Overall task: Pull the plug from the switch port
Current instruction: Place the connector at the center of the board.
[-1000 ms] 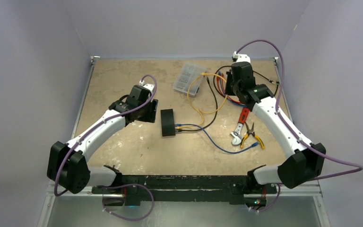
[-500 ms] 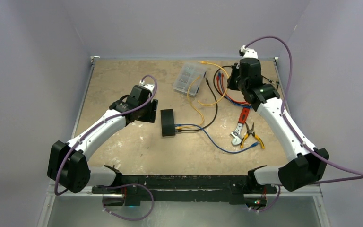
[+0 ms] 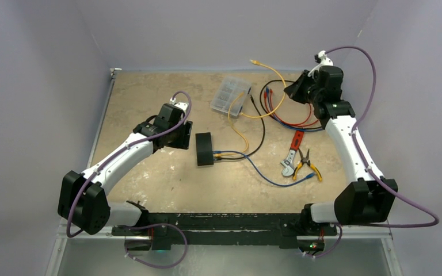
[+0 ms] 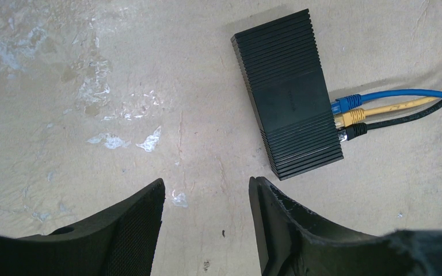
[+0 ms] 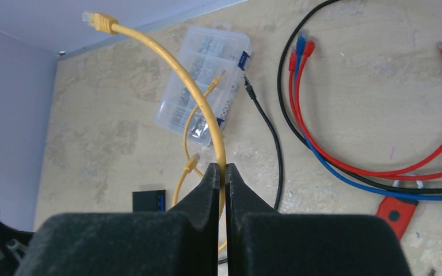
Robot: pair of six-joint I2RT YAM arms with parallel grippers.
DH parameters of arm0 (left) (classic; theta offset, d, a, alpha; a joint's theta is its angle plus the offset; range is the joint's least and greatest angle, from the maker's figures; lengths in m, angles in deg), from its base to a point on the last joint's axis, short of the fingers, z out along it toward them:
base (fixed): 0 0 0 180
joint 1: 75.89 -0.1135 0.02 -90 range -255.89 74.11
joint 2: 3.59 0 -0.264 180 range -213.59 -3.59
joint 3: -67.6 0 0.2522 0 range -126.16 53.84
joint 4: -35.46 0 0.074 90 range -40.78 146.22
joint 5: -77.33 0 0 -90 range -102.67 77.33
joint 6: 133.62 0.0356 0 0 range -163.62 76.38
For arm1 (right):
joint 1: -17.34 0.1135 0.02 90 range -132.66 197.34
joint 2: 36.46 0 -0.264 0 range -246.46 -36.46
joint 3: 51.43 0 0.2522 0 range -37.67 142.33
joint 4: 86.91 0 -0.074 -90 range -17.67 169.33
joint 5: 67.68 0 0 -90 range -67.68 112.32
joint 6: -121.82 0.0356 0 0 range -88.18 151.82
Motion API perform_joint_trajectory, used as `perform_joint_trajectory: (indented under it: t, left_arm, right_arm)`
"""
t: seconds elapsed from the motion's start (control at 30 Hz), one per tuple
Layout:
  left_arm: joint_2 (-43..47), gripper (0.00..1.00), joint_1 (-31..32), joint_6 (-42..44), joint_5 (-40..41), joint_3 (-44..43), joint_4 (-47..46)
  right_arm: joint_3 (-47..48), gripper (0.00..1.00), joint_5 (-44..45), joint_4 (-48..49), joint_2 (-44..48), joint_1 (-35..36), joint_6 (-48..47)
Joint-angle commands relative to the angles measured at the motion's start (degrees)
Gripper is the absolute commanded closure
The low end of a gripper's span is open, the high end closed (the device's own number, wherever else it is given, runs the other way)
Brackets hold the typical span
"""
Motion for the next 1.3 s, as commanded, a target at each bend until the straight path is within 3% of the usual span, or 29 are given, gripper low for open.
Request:
perform_joint_trajectory:
  t: [0.0,0.5,0.97,1.27]
  left_arm:
    - [-0.1,0.45,-0.3,0.2,0.9,-1.3,-0.6]
    - [-1.0,0.45,-0.3,0.4,0.8,-1.4,-0.6]
    - [-1.7,0.45,-0.3,0.3,1.6,-1.4,-0.4]
    - [-2.2,0.45,-0.3,0.1,2.0,-1.4,-0.4]
  right_arm:
    - [-2.7,1.0,-10.8,7.5,0.0,-4.3,4.8]
    - [-13.1,1.0,-20.2,18.4,2.8,-22.2,13.0]
    - [-11.2,1.0,-23.2,29.1,-5.9,-23.9,20.2]
    - [-8.8,1.0,-19.8,34.5,-10.3,-23.9,24.5]
